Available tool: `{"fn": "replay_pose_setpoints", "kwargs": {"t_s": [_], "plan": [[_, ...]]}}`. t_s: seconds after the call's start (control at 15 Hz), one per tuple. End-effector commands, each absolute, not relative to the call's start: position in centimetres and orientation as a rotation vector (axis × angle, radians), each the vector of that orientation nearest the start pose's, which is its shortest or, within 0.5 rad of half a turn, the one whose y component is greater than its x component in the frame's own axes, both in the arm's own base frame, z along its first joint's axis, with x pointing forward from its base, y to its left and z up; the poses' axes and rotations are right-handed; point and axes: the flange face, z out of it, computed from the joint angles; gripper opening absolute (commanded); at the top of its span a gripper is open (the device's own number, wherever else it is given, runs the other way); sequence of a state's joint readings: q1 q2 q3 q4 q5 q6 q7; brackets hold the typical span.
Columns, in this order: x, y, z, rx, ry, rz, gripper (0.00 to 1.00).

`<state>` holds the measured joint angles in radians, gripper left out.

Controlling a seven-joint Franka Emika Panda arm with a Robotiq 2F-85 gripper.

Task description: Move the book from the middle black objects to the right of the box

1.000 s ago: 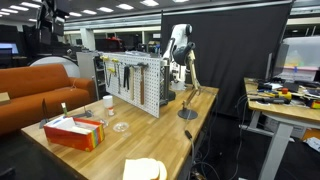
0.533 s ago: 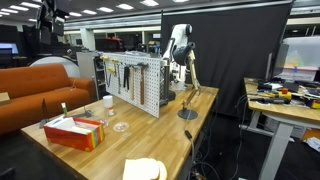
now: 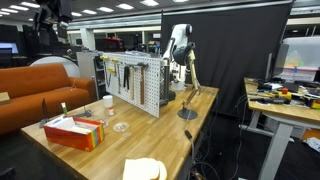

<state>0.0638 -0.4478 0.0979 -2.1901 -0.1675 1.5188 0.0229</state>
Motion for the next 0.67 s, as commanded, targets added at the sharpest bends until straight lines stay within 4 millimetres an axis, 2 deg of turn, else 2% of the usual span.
{"fn": "replay_pose_setpoints", "kwargs": {"t_s": [0.0, 0.13, 0.2, 0.33, 0.6], "plan": [[39.9, 8.0, 54.0, -3.333, -0.564, 0.291, 1.00], [40.5, 10.3, 52.8, -3.304, -0.731, 0.267, 1.00], [39.9, 9.7, 53.5, -3.311, -0.592, 0.286, 1.00], [40.3, 10.7, 52.6, -3.301, -0.670, 0.288, 1.00], [40.4, 10.5, 52.7, -3.299, -0.691, 0.288, 1.00]]}}
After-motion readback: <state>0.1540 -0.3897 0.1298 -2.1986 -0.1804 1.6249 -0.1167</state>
